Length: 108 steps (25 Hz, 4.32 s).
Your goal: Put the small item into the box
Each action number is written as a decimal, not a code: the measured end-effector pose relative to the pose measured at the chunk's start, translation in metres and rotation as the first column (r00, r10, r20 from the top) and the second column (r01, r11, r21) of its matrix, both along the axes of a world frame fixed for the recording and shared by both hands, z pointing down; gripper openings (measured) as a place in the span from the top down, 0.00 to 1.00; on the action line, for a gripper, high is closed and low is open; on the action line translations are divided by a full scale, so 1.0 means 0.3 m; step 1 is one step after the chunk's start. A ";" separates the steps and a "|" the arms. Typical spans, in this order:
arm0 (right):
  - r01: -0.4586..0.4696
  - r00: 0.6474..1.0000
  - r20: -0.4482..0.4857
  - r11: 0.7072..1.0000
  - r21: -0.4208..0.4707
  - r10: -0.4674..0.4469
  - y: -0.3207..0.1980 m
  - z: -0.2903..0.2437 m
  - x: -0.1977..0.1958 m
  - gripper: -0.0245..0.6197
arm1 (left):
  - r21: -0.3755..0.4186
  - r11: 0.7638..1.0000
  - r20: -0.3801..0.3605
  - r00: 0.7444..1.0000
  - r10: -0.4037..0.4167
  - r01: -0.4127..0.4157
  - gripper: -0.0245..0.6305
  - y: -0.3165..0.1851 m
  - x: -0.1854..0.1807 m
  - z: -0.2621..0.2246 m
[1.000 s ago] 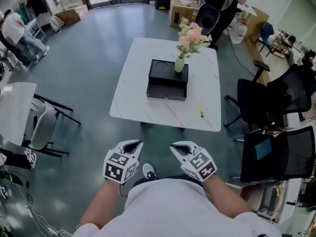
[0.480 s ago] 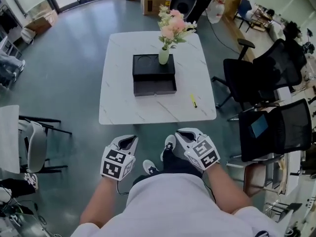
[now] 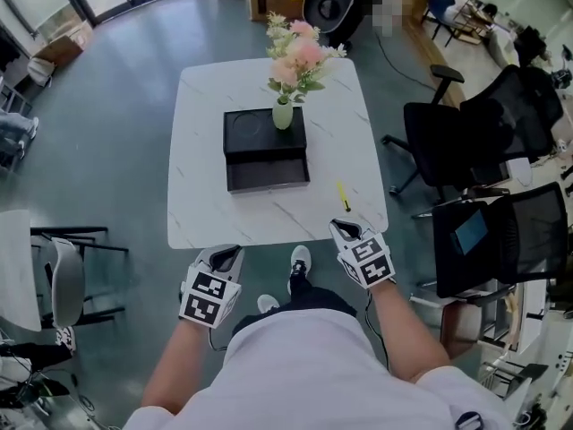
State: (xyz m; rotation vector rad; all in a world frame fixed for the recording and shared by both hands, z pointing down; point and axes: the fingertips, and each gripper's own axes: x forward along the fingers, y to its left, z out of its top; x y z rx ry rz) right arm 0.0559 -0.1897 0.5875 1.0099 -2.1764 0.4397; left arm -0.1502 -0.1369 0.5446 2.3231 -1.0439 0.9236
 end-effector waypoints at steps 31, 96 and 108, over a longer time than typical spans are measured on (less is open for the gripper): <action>-0.097 0.984 -0.175 0.949 -0.301 0.045 -0.267 0.452 0.241 0.82 | -0.186 0.982 0.082 0.995 0.055 -0.039 0.94 -0.329 0.136 0.227; 0.636 0.689 -0.394 0.768 -0.074 -0.609 -0.511 0.159 -0.499 0.81 | -0.066 0.964 -0.030 0.966 -0.258 0.256 0.94 -0.408 -0.219 0.030; 0.367 0.925 0.062 0.922 0.120 -0.376 -0.354 -0.167 -0.338 0.91 | 0.013 0.968 -0.099 0.964 -0.247 0.250 0.94 -0.334 -0.045 -0.087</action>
